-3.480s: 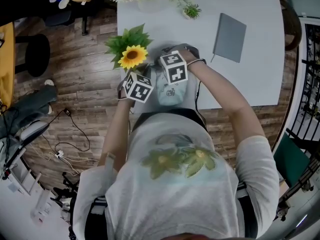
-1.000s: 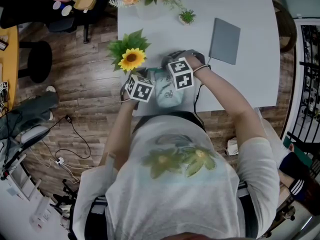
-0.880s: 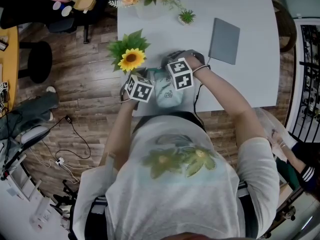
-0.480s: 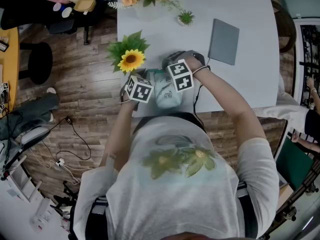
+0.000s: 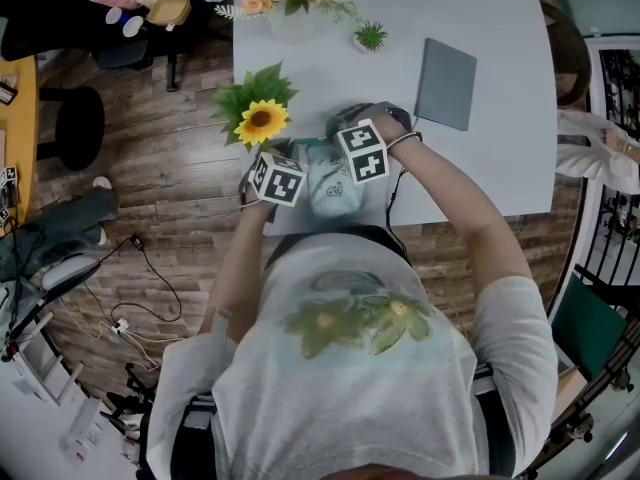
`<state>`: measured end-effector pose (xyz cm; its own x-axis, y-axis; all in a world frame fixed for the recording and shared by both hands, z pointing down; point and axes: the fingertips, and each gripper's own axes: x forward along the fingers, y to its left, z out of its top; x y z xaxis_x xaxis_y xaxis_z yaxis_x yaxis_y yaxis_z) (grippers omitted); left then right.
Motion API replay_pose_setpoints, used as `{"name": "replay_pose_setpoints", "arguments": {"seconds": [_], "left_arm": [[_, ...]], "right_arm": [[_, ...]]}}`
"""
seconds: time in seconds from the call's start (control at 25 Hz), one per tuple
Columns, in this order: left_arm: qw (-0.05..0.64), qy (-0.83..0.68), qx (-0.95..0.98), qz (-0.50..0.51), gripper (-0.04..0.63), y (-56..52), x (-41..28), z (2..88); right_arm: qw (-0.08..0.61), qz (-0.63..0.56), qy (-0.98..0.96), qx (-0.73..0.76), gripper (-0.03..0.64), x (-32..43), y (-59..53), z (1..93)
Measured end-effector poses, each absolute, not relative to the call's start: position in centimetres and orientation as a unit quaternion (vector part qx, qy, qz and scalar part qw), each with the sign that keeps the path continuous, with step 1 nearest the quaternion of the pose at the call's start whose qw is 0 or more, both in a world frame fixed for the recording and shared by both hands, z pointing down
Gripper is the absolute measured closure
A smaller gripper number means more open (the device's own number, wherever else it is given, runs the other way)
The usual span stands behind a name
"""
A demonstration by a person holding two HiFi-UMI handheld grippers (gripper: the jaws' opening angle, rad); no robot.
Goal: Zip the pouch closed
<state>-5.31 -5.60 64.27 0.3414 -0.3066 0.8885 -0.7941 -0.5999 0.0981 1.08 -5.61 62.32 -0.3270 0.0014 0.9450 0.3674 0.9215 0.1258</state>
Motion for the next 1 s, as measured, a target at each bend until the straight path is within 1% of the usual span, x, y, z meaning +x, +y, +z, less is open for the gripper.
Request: {"name": "replay_pose_setpoints", "arguments": {"seconds": [1.0], "left_arm": [[0.274, -0.357, 0.773, 0.447, 0.572, -5.67, -5.3, 64.27]], "right_arm": [[0.578, -0.152, -0.794, -0.109, 0.6, 1.8, -5.66, 62.33]]}}
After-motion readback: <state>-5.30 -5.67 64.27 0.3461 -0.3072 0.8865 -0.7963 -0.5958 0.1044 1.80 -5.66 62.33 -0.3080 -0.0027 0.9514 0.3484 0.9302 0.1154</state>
